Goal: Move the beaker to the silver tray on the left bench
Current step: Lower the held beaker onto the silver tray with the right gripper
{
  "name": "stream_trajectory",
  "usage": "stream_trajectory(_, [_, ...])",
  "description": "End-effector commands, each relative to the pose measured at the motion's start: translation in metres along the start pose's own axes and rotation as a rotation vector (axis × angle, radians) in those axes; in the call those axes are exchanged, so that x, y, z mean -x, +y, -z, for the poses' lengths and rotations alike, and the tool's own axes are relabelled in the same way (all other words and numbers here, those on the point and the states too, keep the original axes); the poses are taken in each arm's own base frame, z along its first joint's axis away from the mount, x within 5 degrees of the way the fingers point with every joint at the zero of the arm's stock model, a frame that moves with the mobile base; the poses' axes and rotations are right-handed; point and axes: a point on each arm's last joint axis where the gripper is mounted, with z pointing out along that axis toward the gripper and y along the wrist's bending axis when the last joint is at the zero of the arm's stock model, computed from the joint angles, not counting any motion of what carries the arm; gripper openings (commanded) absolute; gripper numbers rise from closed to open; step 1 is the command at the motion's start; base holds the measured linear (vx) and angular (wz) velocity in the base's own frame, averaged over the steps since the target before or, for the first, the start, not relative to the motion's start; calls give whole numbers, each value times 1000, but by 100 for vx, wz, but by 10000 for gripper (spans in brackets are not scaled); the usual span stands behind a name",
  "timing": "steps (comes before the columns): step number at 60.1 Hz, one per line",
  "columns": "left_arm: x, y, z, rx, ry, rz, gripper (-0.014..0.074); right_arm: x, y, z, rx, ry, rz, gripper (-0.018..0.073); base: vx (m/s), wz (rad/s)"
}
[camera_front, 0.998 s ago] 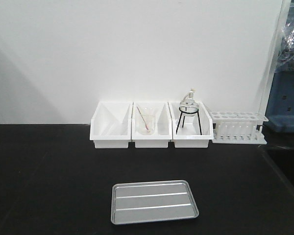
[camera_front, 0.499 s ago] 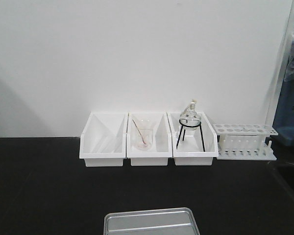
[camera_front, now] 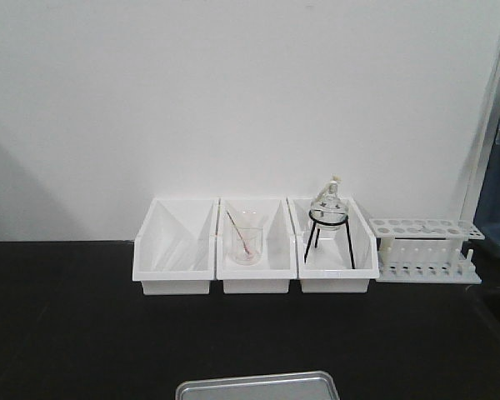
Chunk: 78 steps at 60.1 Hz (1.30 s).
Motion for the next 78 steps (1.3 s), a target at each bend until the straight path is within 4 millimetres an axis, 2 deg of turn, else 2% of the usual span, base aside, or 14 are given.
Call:
stream_trajectory(1, [1, -1, -2, -7, -63, 2, 1, 15, 4, 4, 41, -85, 21, -11, 2, 0])
stream_trajectory(26, [1, -1, -2, -7, -63, 2, 1, 17, 6, 4, 60, -107, 23, -11, 0, 0])
stream_trajectory(33, [1, -1, -2, -7, -63, 2, 1, 23, 13, -5, 118, -168, 131, -11, 0, 0])
stream_trajectory(39, [1, -1, -2, -7, -63, 2, 1, 23, 22, -31, 192, -166, 207, -11, 0, 0])
stream_trajectory(49, [1, -1, -2, -7, -63, 2, 1, 20, 16, -95, 295, -123, -3, -11, 0, 0])
stream_trajectory(61, [1, -1, -2, -7, -63, 2, 1, 5, 18, -162, 441, -120, 14, -11, 0, 0])
stream_trajectory(78, [1, -1, -2, -7, -63, 2, 1, -14, 20, -229, 509, -69, 26, -11, 0, 0])
